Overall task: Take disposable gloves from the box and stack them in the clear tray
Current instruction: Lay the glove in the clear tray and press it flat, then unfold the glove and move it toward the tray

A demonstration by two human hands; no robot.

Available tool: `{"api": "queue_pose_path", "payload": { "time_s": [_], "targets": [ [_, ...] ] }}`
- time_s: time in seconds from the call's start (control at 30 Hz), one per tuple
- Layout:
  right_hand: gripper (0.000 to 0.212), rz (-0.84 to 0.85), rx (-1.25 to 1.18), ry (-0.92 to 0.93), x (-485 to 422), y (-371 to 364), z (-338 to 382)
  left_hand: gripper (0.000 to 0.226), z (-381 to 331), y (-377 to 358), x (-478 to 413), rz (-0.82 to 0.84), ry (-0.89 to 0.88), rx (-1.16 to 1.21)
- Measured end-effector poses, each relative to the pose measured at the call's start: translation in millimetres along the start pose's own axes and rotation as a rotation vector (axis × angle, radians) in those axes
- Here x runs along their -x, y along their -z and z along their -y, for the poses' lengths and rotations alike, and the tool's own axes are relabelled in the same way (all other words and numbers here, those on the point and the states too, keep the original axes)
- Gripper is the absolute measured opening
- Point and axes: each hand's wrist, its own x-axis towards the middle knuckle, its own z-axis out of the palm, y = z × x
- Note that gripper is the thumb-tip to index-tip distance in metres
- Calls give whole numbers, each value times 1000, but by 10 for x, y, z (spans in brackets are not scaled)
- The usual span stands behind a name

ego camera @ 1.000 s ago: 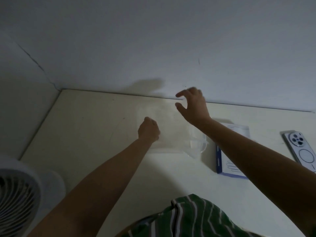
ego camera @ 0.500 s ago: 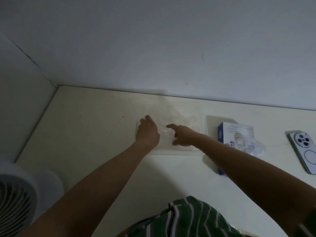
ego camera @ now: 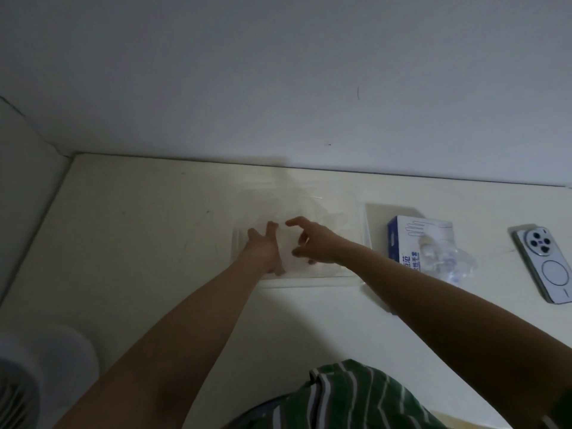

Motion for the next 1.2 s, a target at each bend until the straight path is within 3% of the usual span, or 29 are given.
{"api": "queue_pose_path", "payload": {
  "time_s": [0.07, 0.13, 0.27, 0.5, 0.57, 0.7, 0.8, 0.87, 1.07, 1.1, 1.2],
  "targets": [
    [75, 59, -7, -84, -12, -19, 5, 123, -13, -8, -3, 33, 15, -104],
    [75, -24, 117, -195, -21, -9, -6, 129, -21, -25, -10, 30, 44, -146],
    [85, -97, 309, -307, -42, -22, -36, 123, 0, -53, -60, 5, 12, -259],
    [104, -12, 353, -344, 40, -32, 87, 133, -12, -1, -33, 56, 64, -104],
    [92, 37, 377, -290, 129, 60, 137, 136, -15, 47, -9, 43, 91, -57],
    [35, -190, 450, 61, 322, 205, 211, 126, -39, 83, 91, -4, 78, -140],
    [24, -47, 196, 85, 379, 185, 245, 113, -54, 31, 150, -28, 74, -137],
    [25, 122, 45, -52, 357, 115, 185, 108, -65, 7, 176, -10, 77, -136],
    [24, 244, 187, -300, 298, 34, 52, 112, -59, -41, 159, 19, 128, -151],
    [28, 233, 220, -323, 299, 28, 75, 112, -70, -56, 153, 11, 130, -149],
    [69, 207, 287, -322, 281, -36, 73, 99, -92, -68, 119, 2, 161, -99]
  ]
}}
